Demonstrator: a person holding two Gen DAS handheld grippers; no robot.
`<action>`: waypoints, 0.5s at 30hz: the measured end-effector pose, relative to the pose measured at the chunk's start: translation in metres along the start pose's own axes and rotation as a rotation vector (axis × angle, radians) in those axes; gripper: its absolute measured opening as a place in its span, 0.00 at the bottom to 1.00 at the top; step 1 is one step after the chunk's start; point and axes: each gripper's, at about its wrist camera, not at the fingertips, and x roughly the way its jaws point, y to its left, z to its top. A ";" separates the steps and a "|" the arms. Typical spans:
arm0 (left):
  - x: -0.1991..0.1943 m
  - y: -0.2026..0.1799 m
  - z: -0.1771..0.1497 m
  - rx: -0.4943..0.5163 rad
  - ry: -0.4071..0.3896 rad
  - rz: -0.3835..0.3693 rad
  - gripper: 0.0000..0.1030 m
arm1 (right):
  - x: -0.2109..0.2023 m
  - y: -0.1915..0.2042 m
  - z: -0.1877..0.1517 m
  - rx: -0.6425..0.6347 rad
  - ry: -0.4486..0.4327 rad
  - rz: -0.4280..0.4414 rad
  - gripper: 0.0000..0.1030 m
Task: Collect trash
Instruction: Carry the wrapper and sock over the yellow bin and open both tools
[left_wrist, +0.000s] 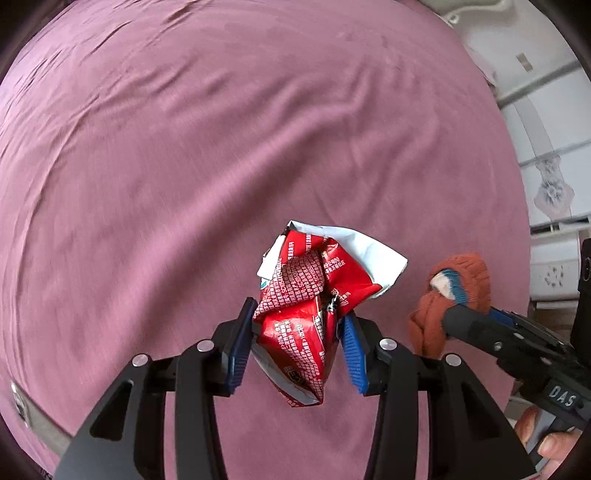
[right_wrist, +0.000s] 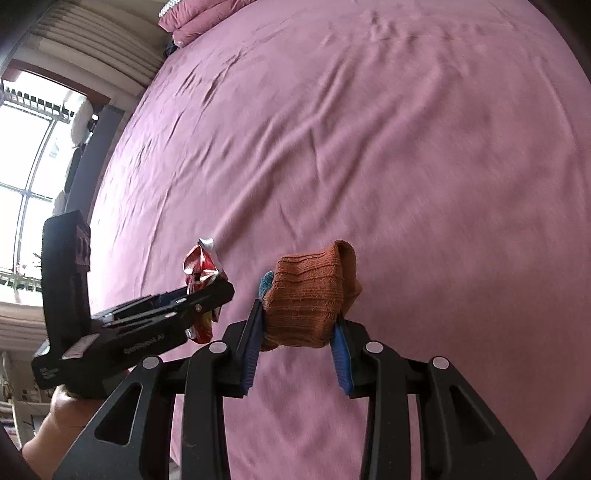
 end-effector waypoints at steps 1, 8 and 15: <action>-0.003 -0.007 -0.009 0.003 0.004 -0.006 0.43 | -0.006 -0.002 -0.011 0.004 0.000 -0.007 0.32; -0.019 -0.046 -0.089 0.104 0.061 -0.030 0.43 | -0.053 -0.019 -0.096 0.071 -0.006 -0.040 0.32; -0.025 -0.096 -0.151 0.212 0.113 -0.072 0.43 | -0.102 -0.041 -0.171 0.207 -0.064 -0.066 0.32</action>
